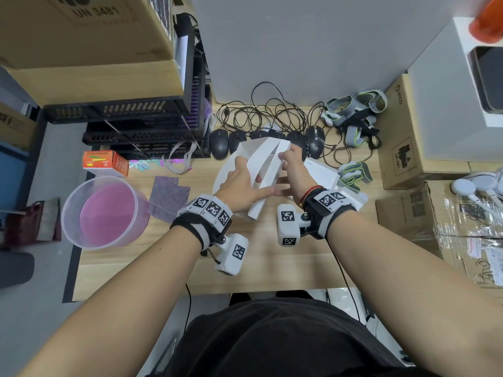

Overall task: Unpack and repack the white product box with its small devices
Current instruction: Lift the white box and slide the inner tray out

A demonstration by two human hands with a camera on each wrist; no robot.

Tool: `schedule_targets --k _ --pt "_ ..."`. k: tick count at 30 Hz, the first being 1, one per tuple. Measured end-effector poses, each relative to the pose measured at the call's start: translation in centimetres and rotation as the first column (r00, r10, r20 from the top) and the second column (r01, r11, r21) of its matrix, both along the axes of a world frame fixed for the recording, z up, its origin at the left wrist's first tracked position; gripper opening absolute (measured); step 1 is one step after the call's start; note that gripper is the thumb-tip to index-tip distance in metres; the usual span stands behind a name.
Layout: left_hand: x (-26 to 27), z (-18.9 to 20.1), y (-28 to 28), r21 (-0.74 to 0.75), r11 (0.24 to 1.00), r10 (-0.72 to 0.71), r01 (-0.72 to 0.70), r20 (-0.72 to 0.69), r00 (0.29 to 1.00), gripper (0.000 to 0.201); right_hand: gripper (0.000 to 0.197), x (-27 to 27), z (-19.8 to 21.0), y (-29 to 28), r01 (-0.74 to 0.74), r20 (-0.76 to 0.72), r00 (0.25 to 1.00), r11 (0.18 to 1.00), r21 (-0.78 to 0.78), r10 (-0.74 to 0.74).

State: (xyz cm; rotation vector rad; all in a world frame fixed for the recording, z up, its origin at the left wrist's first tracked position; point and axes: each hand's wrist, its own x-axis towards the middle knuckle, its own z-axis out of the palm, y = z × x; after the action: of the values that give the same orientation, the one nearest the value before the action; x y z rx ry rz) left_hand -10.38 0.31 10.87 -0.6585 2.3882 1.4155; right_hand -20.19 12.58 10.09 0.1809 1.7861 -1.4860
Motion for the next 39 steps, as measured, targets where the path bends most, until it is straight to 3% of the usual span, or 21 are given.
schedule_targets --k 8,13,19,24,31,34,39 --pt "-0.3 0.1 0.1 -0.08 0.993 -0.088 0.089 0.019 0.996 0.073 0.038 -0.2 0.1 -0.1 0.021 -0.017 1.0 1.0 -0.011 -0.022" --pt "-0.1 0.6 -0.3 -0.116 0.971 -0.209 0.211 0.024 0.978 0.099 0.034 -0.5 -0.3 0.3 0.079 -0.038 0.996 0.997 0.011 -0.079" --pt "0.9 0.4 -1.3 -0.123 0.926 -0.341 0.357 0.132 0.931 0.076 0.036 -1.4 0.0 0.9 0.108 -0.08 0.991 0.993 0.041 -0.104" --pt "1.3 0.4 -1.2 -0.041 0.955 -0.29 0.293 0.06 0.955 0.058 0.04 -1.7 0.0 0.9 0.119 -0.104 0.988 0.992 0.034 -0.115" --pt "1.5 0.3 -1.0 0.038 0.969 -0.246 0.245 0.031 0.969 0.071 0.036 -1.7 -0.4 1.1 0.127 -0.136 0.983 0.991 0.041 -0.12" --pt "1.5 0.2 -1.0 0.126 0.969 -0.217 0.214 0.015 0.976 0.069 0.035 -1.6 -0.4 1.0 0.128 -0.139 0.983 0.991 0.043 -0.121" --pt "1.4 0.4 -0.9 0.135 0.964 -0.231 0.228 0.005 0.973 0.069 0.036 -1.5 -0.5 1.1 0.135 -0.151 0.98 0.99 0.029 -0.129"
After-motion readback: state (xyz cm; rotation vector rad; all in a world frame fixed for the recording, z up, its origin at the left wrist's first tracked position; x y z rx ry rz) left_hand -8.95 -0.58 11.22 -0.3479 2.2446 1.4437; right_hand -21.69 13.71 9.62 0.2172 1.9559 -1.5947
